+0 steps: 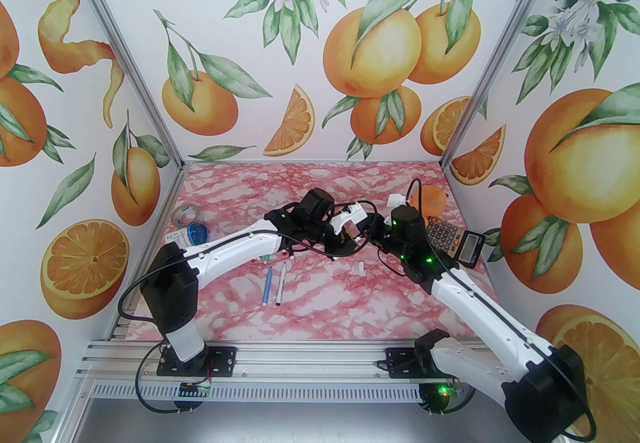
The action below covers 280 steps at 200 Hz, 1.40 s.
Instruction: Open the pen caps
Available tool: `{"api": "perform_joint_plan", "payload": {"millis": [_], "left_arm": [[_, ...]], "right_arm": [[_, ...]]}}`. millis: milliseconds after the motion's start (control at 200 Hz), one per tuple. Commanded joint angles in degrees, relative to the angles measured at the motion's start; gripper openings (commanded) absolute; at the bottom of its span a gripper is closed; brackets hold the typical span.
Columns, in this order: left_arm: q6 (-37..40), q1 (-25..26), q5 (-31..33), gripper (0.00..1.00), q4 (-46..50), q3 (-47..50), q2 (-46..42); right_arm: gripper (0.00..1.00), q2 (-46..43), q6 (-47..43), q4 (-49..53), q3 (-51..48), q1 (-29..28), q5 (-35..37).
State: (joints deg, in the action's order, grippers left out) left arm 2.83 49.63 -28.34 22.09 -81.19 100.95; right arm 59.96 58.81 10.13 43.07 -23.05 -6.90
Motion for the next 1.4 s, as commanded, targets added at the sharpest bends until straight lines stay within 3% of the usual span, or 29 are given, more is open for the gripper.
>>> {"api": "perform_joint_plan", "payload": {"millis": [0, 95, 360, 620, 836, 1076, 1231, 1396], "left_arm": [[2.4, -0.9, 2.1, 0.09, 8.1, -0.2, 0.0], [2.7, -0.9, -1.8, 0.09, 8.3, -0.6, 0.3], [2.3, -2.4, -17.2, 0.09, 8.9, -1.9, 0.7], [2.4, -3.5, -20.9, 0.08, 10.2, -2.8, 1.0], [1.5, -4.1, -20.8, 0.06, 10.0, -3.0, 1.6], [0.3, -4.1, -16.0, 0.07, 8.6, -2.2, 1.2], [0.1, -4.4, -12.7, 0.07, 6.7, -0.9, -1.7], [3.2, -5.3, -7.1, 0.07, 8.1, -0.7, -6.1]], "right_arm": [[0.06, -1.8, 1.1, 0.2, 2.2, 3.4, 7.7], [0.06, -2.4, 0.4, -0.8, 2.2, 4.4, 6.8], [0.07, -2.9, -7.1, -12.0, 0.7, 8.6, -8.5], [0.08, -2.1, -10.3, -18.4, 0.0, 11.8, -17.9], [0.08, -2.0, -9.7, -22.2, -0.7, 12.7, -18.4], [0.08, -3.5, -5.3, -24.7, -2.9, 12.8, -9.1], [0.09, -3.5, -8.4, -14.9, -0.5, 12.7, -6.9], [0.11, -5.1, -17.7, -0.7, 1.0, 12.7, -7.2]]}}
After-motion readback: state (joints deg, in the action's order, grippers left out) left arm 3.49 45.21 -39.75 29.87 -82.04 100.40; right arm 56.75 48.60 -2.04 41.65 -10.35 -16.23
